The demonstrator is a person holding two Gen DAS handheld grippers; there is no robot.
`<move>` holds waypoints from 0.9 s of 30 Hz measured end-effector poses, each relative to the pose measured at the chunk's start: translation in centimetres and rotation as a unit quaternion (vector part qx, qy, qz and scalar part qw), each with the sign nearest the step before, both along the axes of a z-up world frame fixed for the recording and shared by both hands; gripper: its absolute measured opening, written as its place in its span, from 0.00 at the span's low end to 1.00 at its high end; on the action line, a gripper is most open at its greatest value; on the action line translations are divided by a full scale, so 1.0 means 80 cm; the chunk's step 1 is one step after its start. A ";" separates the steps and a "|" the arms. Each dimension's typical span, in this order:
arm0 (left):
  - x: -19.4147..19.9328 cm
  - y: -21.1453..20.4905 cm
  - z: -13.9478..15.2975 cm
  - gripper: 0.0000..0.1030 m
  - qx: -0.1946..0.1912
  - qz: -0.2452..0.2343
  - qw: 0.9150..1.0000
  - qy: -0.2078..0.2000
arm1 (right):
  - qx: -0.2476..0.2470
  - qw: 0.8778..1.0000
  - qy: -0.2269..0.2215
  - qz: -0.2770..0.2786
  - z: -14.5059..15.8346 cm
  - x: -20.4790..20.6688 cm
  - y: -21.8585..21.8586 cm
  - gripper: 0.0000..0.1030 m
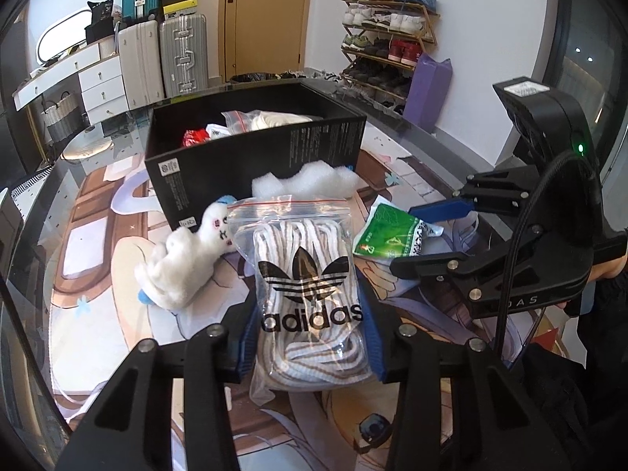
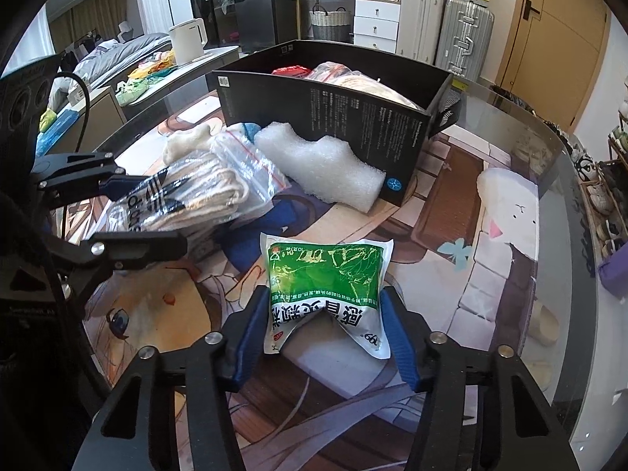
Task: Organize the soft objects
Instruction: 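Grasp the Adidas shoelace bag with the left tool while the right tool grasps the green packet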
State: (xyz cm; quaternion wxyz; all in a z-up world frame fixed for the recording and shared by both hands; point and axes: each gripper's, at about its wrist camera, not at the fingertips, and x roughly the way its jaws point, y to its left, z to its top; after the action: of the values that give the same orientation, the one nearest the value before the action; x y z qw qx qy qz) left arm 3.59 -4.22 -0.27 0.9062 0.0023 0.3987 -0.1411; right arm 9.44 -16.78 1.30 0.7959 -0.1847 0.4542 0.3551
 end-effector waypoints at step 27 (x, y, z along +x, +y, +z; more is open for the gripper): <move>-0.011 0.022 0.034 0.42 -0.015 0.028 0.998 -0.049 | 0.038 0.999 -0.030 0.002 0.037 -0.014 -0.006 0.50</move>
State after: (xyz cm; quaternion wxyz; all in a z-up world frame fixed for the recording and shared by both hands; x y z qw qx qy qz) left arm 2.73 -2.48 2.42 0.9283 -0.0152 0.3512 -0.1209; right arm 8.30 -17.26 4.22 0.8152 -0.1654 0.4159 0.3676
